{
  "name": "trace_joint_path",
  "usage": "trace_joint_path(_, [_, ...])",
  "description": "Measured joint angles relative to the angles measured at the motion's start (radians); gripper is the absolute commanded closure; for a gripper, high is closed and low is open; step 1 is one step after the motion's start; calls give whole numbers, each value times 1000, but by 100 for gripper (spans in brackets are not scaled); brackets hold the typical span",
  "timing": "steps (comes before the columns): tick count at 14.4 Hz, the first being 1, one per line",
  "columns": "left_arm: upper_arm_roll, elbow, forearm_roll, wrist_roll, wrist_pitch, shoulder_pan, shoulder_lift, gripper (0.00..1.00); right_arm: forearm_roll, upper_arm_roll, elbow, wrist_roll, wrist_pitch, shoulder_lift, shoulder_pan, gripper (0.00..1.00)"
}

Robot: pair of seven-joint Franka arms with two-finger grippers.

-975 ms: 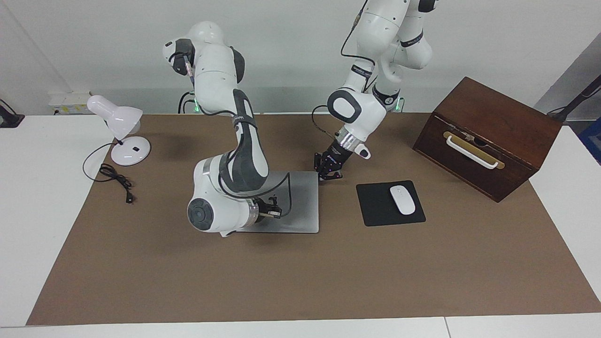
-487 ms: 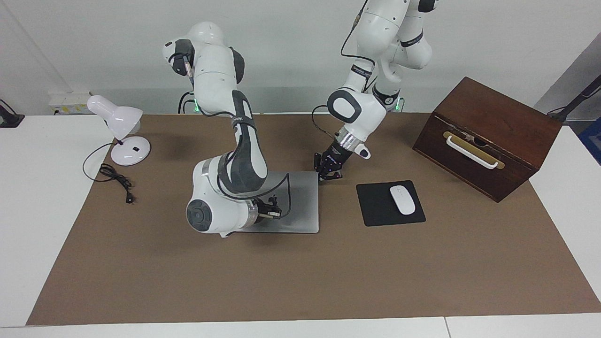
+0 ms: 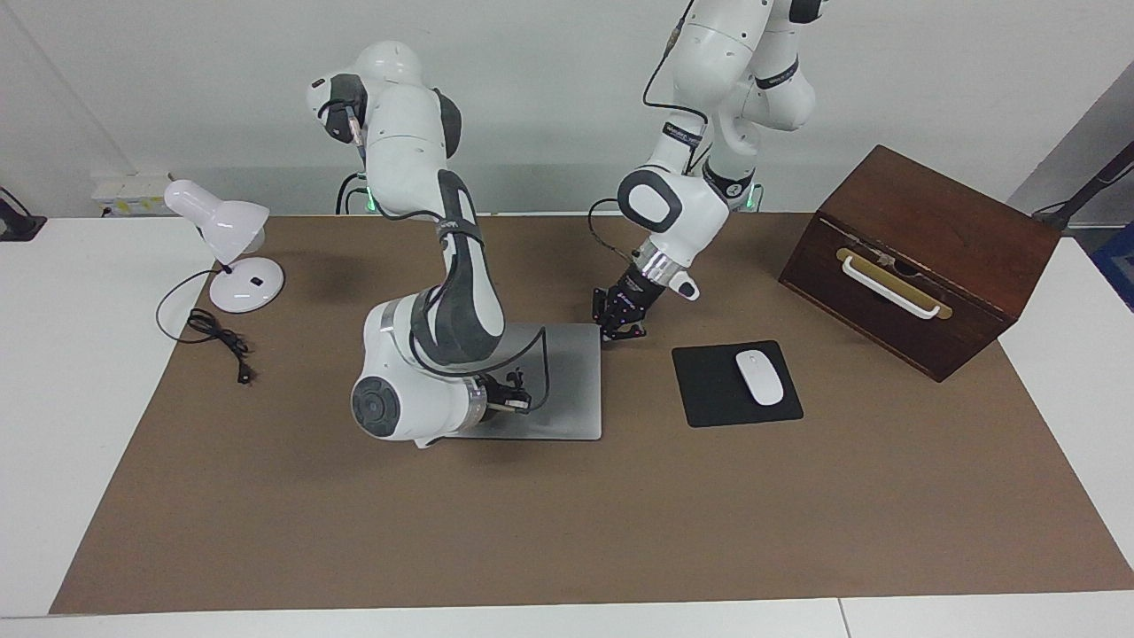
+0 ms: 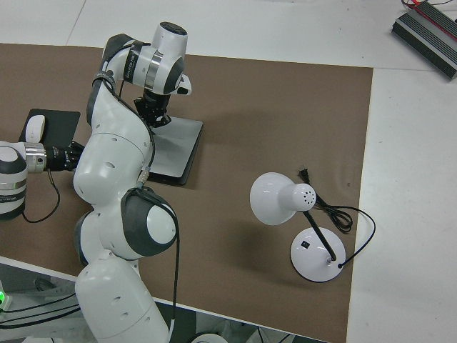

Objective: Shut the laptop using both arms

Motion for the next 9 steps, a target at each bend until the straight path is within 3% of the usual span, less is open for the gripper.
trace_joint_path(9, [0,-3,-4,0,-29,14,-2,100,33,0,24,26,-16,-20,-23,100])
